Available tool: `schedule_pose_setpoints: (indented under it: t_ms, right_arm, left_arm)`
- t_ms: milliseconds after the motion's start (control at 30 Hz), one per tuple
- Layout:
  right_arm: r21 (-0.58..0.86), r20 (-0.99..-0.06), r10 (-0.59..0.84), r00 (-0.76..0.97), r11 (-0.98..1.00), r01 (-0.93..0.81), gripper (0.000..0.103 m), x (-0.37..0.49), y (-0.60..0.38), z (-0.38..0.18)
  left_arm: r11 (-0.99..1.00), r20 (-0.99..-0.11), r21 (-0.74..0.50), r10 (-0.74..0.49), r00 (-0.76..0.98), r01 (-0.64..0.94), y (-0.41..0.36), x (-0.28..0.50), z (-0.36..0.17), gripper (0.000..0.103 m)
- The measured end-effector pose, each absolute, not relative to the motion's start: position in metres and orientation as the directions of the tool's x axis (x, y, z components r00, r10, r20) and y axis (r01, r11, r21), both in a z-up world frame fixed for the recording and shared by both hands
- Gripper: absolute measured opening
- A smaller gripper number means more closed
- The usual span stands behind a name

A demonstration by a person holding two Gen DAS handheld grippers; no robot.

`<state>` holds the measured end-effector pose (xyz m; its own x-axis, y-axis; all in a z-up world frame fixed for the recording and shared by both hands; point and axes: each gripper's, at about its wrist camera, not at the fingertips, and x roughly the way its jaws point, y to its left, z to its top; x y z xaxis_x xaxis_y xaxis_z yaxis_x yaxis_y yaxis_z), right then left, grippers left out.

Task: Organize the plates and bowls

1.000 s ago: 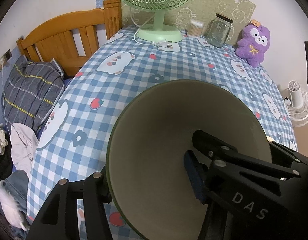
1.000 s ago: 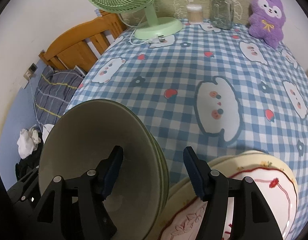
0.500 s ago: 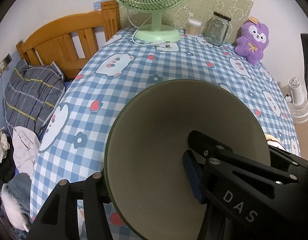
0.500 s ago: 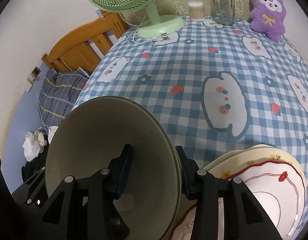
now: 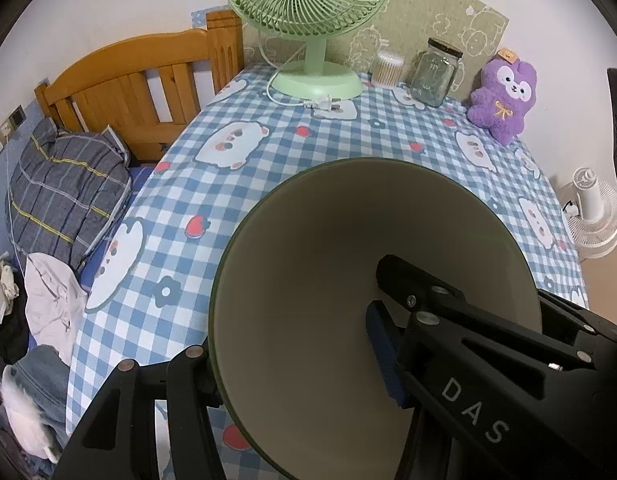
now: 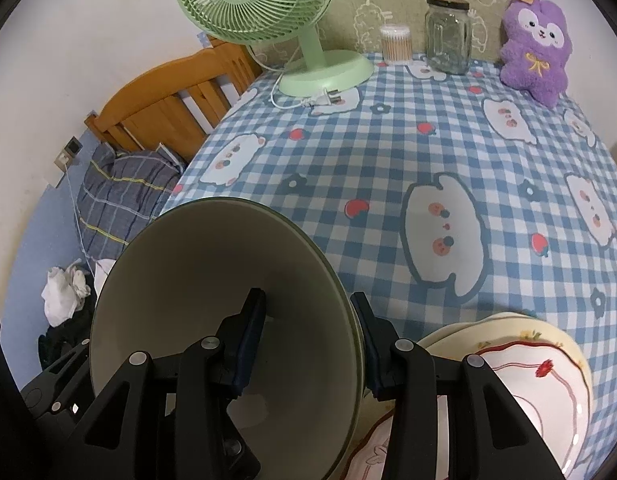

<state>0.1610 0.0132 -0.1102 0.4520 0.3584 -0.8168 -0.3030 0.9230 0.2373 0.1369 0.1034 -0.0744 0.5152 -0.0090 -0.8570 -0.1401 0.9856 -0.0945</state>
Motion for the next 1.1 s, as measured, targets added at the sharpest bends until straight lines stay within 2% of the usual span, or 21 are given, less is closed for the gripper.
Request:
schedule_pose_setpoints:
  t_ms: [533, 1100]
  right_arm:
    - [0.218, -0.784, 0.323, 0.529, 0.943, -0.253, 0.046, 0.133, -0.020, -0.078]
    - [0.213, -0.761, 0.280, 0.585, 0.960, -0.183, 0.046, 0.098, -0.066, -0.067]
  left_arm:
    - [0.992, -0.823, -0.107, -0.049, 0.566, -0.070, 0.075, 0.120, -0.045, 0.057]
    - [0.995, -0.803, -0.103, -0.093, 0.589, 0.017, 0.033, 0.098, -0.033, 0.058]
